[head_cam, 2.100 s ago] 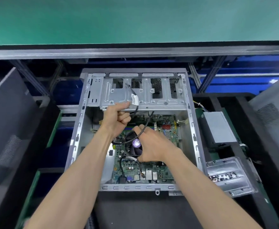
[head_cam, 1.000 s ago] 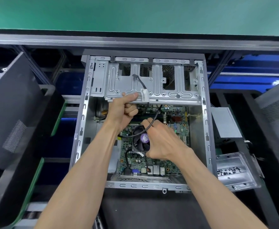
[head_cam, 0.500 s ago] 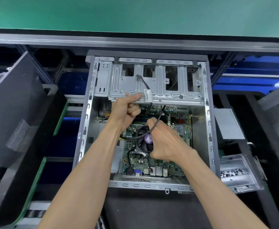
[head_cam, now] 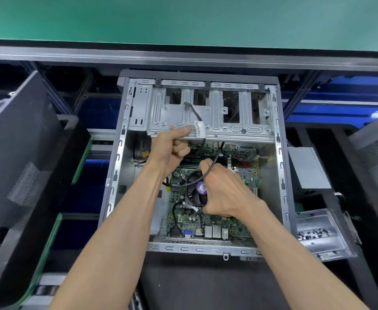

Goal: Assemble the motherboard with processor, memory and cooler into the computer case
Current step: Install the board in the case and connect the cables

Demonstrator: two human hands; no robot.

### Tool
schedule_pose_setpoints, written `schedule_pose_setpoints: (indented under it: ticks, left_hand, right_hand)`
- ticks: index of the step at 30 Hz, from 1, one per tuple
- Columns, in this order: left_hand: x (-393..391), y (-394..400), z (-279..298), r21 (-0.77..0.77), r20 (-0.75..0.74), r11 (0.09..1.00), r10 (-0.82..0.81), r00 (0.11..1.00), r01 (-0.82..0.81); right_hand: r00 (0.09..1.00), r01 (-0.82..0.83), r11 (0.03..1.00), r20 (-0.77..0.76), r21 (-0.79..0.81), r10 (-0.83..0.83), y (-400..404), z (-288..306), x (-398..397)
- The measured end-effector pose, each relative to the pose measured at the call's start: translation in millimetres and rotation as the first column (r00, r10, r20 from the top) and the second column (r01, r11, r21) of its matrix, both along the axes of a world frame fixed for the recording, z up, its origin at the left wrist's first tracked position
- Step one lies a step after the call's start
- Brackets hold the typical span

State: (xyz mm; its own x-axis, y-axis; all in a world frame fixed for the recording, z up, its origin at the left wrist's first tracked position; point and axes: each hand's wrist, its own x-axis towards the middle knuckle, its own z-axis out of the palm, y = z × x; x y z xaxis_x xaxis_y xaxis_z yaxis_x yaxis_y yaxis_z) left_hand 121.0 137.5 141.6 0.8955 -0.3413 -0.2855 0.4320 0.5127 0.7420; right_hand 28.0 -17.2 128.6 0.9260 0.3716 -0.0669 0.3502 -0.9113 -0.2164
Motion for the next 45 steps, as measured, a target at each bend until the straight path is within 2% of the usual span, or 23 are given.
schedule_pose_setpoints:
  ticks: [6,11,18,30,45]
  left_hand:
    - [3,-1,-1,0.01,-0.005,1.0,0.006,1.0,-0.006]
    - [4,-2,-2,0.008,-0.015,1.0,0.009,1.0,-0.009]
    - [5,-1,-3,0.012,-0.008,1.0,0.013,1.0,-0.013]
    - [2,0,-1,0.014,0.02,1.0,-0.005,1.0,0.005]
    - [-1,-1,0,0.004,0.009,1.0,0.021,1.0,-0.021]
  right_hand:
    - [0.998,-0.009,1.0,-0.06,0.026,0.01,0,0,3]
    - [0.999,0.012,1.0,-0.031,-0.017,-0.012,4,1,2]
    - [0.996,-0.044,0.998,-0.081,0.046,0.048,-2,-3,8]
    - [0.994,-0.008,0.996,-0.107,0.094,0.018,-5,-10,6]
    - [0.996,-0.021,0.987,-0.078,0.16,0.034,-7,-9,0]
